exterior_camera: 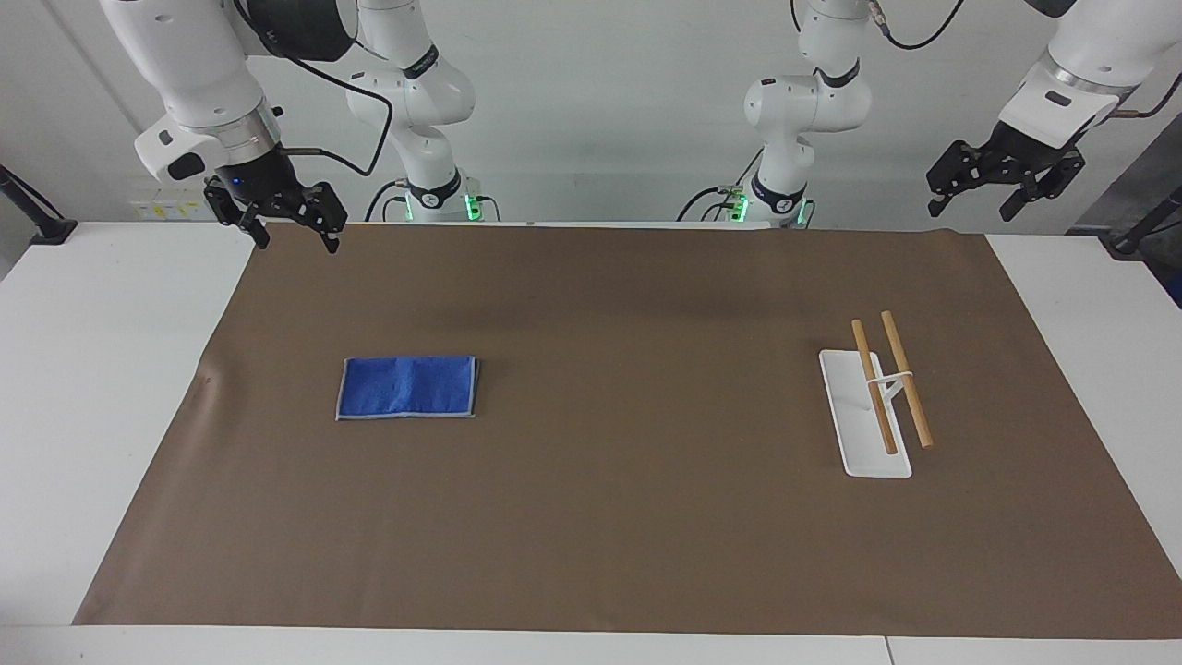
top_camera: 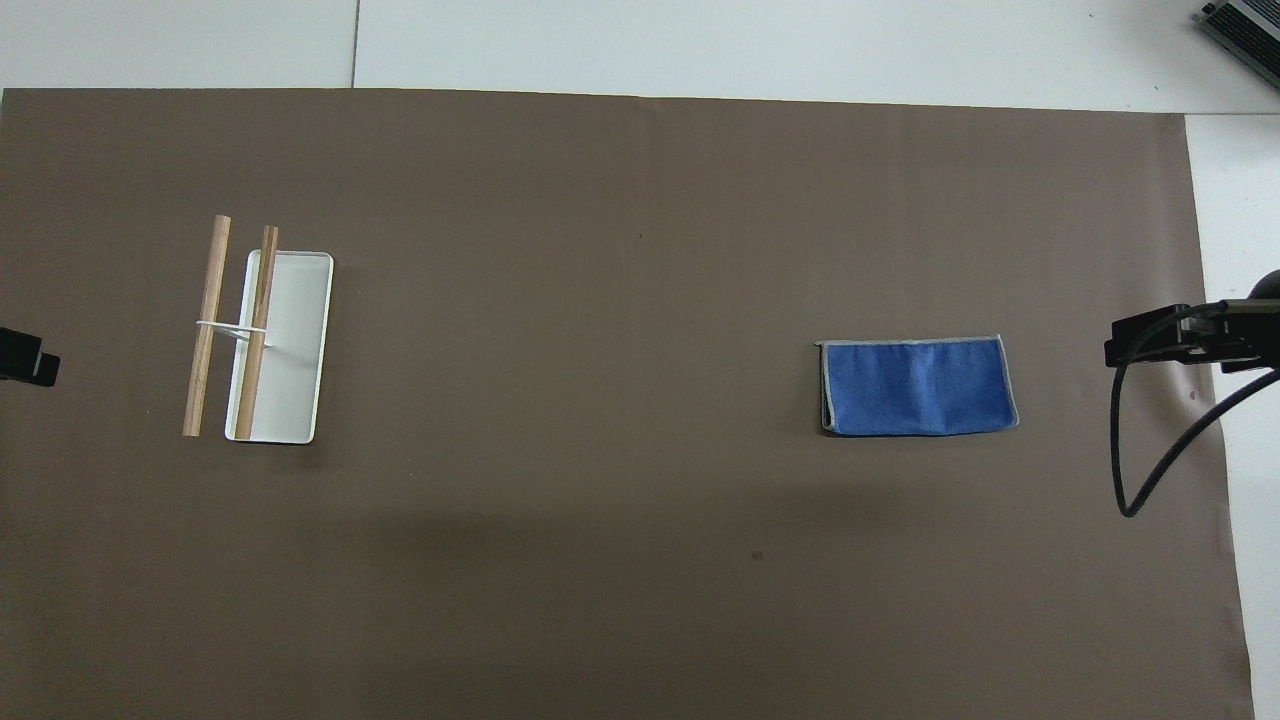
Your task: Right arm passes towel to left arm to hang
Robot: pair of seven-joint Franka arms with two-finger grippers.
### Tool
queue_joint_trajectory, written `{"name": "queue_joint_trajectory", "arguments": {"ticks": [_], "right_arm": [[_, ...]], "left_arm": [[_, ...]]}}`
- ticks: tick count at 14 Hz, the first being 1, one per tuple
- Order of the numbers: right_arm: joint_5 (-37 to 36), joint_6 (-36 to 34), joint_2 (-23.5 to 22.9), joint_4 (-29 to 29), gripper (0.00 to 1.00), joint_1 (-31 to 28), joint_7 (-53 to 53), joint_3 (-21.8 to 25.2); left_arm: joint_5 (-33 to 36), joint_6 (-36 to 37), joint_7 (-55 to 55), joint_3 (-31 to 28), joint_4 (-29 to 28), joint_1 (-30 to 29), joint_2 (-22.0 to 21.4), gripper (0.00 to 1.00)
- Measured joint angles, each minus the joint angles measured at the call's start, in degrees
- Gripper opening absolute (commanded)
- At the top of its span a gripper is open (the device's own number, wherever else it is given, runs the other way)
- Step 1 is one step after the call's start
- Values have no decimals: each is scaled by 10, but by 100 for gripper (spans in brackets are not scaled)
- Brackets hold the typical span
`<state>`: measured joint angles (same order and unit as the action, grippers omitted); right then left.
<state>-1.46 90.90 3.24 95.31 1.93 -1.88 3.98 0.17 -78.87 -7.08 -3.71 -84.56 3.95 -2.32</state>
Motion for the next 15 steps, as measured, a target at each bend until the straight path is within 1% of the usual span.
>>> {"name": "queue_joint_trajectory", "arguments": {"ticks": [4, 7, 9, 11, 15], "right_arm": [[4, 52, 9, 31, 100, 0, 15, 0], [26, 135, 11, 88, 100, 3, 17, -1], [29, 199, 9, 135, 100, 20, 17, -1], [29, 248, -3, 170, 100, 32, 17, -2], [29, 341, -45, 213, 100, 43, 23, -3]], "left_arm": [[0, 0, 0, 0, 0, 0, 0, 100], [0, 0, 0, 0, 0, 0, 0, 100], [0, 0, 0, 0, 0, 0, 0, 100], [0, 0, 0, 0, 0, 0, 0, 100], [0, 0, 0, 0, 0, 0, 0, 100]]}}
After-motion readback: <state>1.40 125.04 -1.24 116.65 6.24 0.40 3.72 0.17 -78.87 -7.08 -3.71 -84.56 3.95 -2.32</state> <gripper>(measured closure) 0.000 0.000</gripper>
